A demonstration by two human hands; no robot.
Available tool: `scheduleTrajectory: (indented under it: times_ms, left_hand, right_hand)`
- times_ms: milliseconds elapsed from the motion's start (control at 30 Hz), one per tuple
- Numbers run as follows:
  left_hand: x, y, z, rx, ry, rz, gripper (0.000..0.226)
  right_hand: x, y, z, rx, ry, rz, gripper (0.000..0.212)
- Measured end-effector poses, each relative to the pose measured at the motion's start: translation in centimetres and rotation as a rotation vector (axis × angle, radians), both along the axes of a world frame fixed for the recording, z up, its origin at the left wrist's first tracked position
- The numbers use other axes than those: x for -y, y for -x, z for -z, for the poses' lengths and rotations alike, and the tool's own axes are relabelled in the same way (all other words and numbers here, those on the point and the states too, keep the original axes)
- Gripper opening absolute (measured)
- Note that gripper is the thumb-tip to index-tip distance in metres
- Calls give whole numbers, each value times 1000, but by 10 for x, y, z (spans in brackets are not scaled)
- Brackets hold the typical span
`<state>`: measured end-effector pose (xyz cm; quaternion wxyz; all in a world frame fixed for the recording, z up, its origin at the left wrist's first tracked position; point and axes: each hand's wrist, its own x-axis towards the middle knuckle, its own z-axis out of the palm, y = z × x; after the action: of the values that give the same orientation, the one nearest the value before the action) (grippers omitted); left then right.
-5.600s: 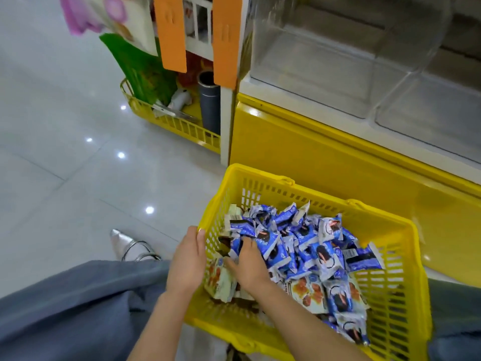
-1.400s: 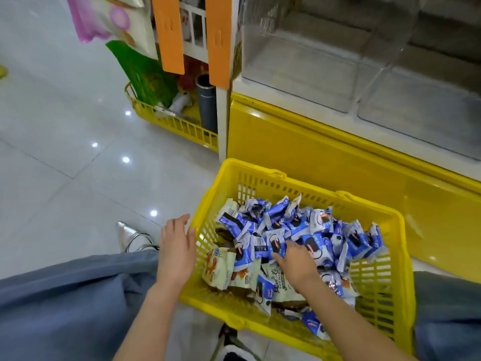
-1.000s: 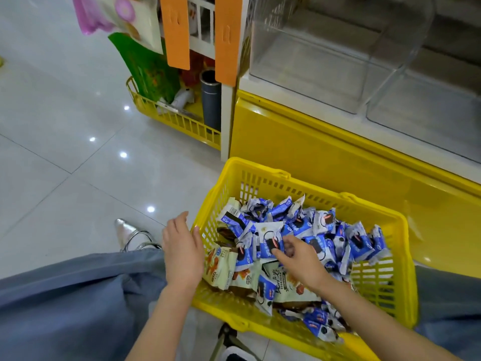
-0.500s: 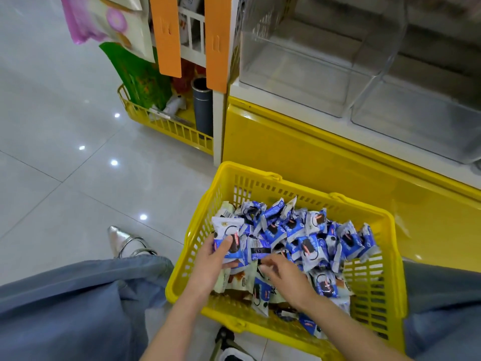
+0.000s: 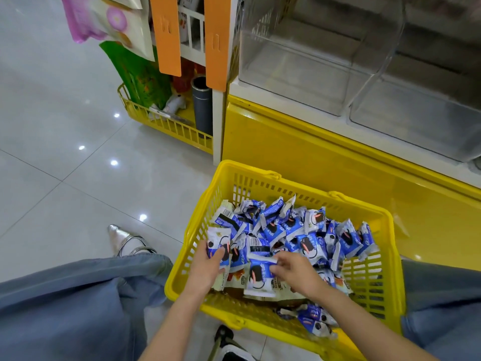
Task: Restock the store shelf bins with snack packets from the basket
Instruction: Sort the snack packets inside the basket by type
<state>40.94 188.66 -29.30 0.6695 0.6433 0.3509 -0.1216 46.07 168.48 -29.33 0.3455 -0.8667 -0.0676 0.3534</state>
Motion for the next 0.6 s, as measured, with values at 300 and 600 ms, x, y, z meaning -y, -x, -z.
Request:
scheduleTrajectory:
  times_ms: [300,600]
  left_hand:
    - [8,1,-10,-62,256,127,26]
    - [-21,-9,-15,142,41,2,25]
  right_hand:
    - [-41,-19,-20,-266,-370,196,5]
    - [-58,-21,28,-75,-71,234,34]
